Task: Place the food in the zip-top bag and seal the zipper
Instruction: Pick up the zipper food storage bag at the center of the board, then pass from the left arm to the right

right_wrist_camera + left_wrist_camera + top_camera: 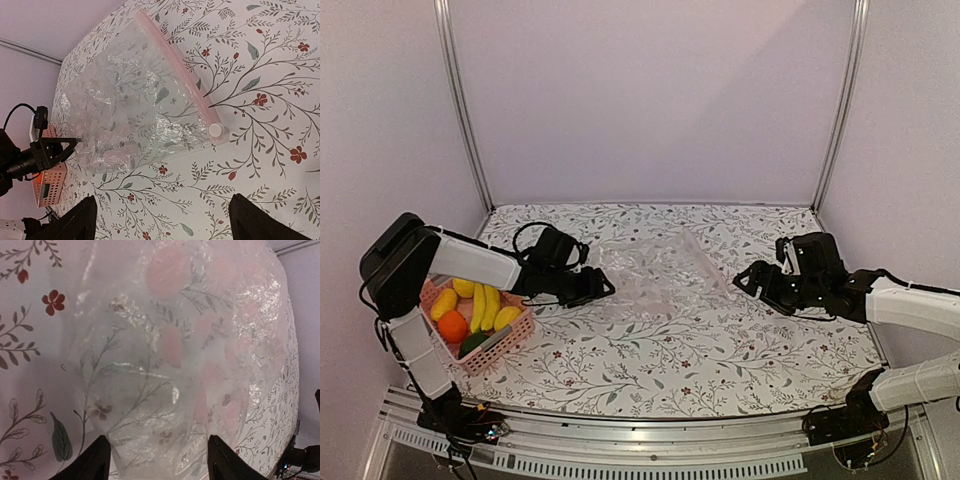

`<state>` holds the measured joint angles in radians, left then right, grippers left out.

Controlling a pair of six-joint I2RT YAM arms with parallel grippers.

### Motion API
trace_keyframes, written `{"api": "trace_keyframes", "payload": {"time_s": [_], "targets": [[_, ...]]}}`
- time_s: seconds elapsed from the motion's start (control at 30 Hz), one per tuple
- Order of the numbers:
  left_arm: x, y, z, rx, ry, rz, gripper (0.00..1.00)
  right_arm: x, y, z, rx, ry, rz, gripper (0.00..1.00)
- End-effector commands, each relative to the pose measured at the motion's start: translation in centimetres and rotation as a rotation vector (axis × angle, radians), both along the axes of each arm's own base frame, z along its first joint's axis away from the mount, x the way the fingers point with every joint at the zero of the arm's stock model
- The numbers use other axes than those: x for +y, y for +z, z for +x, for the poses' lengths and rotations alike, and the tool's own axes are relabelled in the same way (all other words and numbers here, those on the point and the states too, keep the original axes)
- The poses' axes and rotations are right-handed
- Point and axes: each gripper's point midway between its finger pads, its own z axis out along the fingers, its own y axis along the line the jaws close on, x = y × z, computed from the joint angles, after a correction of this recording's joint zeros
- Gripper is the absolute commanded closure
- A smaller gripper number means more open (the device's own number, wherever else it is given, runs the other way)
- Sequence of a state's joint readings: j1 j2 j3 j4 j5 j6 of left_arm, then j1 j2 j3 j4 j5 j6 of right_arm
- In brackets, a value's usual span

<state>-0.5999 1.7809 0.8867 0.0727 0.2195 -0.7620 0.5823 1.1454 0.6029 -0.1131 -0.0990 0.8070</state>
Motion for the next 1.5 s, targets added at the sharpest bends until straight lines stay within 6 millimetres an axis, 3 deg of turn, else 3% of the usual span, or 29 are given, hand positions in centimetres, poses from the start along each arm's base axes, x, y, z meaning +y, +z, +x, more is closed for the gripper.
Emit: {"api": "trace_keyframes", "payload": {"time_s": [0.0,0.1,0.23,0.43,0.6,0.73,1.07,1.17,1.47], "targets": [[-0.5,0.8,1.4,-0.037,0.008,-0.038,0.39,0.0,0.4,0.1,-0.011,0.001,-0.017,0.08],[-0.6,1.3,1.5,-0.049,0.004,-0.044,0.57,0.0,0.4,0.1,-0.012,0.001,-0.019,0.08],[-0.9,3.3,1.5,-0.101,-0.025,-0.075,0.83,-0.1,0.4,0.2,-0.01,-0.011,-0.017,0.08],[-1.5,8.8,1.0,-0.22,-0.102,-0.138,1.0,0.5,0.8,0.6,-0.017,-0.017,0.028,0.08],[-1.4,14.1,0.6,-0.314,-0.113,-0.221,1.0,0.9,-0.1,0.7,0.017,-0.034,0.073,0.08],[-1.2,17.1,0.1,-0.341,-0.103,-0.289,1.0,1.5,-0.9,0.9,0.042,-0.054,0.127,0.08],[-0.2,24.5,-1.6,-0.444,-0.065,-0.469,1.0,4.4,-0.4,1.8,0.07,-0.012,0.26,0.09],[0.3,26.2,-1.7,-0.47,-0.048,-0.483,1.0,5.6,-0.2,1.9,0.088,0.004,0.299,0.1],[0.3,28.4,-2.0,-0.458,-0.028,-0.545,1.0,11.3,3.0,0.8,0.0,0.162,0.301,0.11]]}}
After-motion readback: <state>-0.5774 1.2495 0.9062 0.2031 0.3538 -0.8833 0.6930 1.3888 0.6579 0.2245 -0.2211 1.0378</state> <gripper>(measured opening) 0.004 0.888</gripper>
